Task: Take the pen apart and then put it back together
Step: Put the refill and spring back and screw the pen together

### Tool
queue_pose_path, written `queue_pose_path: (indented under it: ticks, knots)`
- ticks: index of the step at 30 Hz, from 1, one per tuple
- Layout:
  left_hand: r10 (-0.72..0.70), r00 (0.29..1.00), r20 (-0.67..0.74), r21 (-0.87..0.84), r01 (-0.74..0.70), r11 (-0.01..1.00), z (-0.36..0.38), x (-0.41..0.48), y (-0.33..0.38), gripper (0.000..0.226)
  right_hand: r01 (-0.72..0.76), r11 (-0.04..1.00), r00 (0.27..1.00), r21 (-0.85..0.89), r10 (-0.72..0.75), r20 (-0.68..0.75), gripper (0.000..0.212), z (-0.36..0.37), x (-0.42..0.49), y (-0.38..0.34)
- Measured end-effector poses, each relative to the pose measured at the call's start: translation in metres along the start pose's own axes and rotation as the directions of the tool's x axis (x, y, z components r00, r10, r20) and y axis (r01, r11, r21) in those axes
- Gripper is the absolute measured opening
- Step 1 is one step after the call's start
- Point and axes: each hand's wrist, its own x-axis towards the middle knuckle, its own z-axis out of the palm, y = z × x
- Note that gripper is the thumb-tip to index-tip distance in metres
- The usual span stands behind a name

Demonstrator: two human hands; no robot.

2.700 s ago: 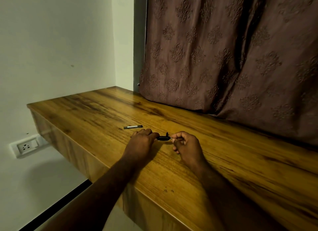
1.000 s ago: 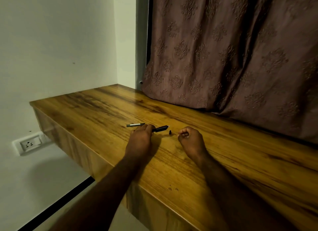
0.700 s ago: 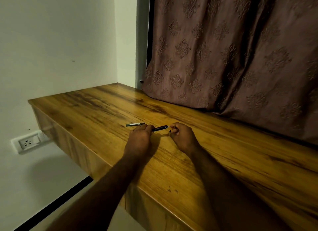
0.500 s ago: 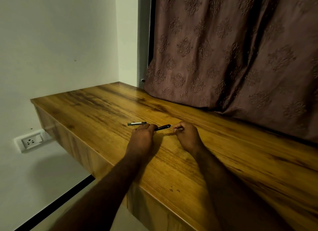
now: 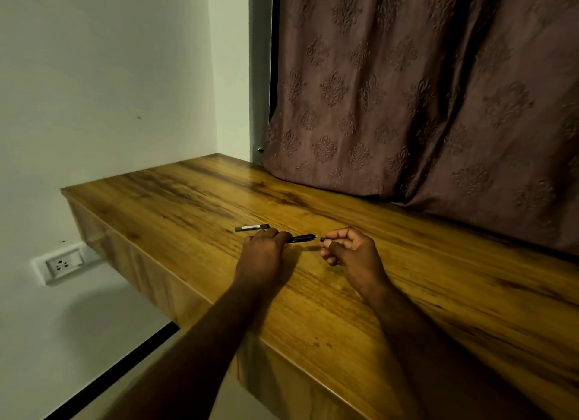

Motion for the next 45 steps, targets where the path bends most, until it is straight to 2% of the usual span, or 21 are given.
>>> queue_pose_path:
  ticks: [8,21,38,45]
  knots:
    - [0.018,1.0,-0.019,0.031,-0.017,0.999,0.0,-0.001,0.002,0.023,0.014,1.0,1.0,-0.017,-0.014,0.023,0.011,-0.001,0.001,-0.001]
    - [0.031,0.999,0.03,0.004,-0.031,1.0,-0.005,-0.001,0.004,0.027,0.01,0.999,0.999,-0.039,-0.009,0.044,0.013,0.0,0.001,0.0]
    - [0.069,0.996,0.047,0.009,-0.07,0.998,-0.01,-0.002,0.005,0.029,0.009,0.998,0.997,-0.069,-0.003,0.08,0.004,0.0,0.001,0.002]
    - [0.09,0.995,0.031,-0.021,-0.09,0.996,-0.011,-0.002,0.005,0.027,0.015,0.992,0.994,-0.126,-0.001,0.11,0.017,0.001,0.001,0.0]
